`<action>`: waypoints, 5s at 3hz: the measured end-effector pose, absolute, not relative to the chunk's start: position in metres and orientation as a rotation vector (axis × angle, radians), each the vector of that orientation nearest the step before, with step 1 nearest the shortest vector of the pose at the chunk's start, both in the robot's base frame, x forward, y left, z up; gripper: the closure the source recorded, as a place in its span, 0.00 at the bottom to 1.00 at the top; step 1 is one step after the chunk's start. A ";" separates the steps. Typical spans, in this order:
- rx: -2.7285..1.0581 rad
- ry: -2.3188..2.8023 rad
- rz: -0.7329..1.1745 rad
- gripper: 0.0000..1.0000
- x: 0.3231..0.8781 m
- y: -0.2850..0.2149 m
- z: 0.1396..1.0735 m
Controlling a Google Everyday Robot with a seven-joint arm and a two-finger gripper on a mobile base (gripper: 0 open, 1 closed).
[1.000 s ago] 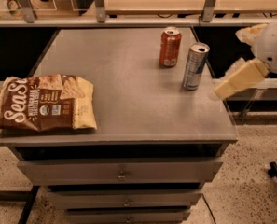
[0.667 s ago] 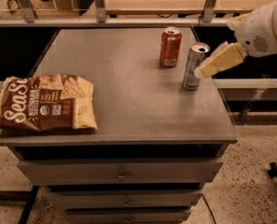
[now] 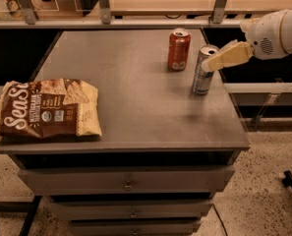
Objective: Knock redbull can over
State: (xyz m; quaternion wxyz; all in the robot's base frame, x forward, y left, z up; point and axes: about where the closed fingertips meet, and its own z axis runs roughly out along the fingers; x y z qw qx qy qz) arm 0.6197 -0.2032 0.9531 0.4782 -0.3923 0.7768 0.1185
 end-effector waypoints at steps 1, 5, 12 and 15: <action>-0.902 1.864 0.355 0.00 0.613 -0.207 0.947; -0.901 1.636 0.523 0.00 0.608 -0.166 0.922; -1.235 1.857 0.192 1.00 0.583 -0.101 0.905; -1.684 2.144 -0.182 0.36 0.539 -0.108 0.873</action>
Offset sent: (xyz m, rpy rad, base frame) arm -0.0300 0.0029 -0.0248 0.2106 -0.0474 0.0509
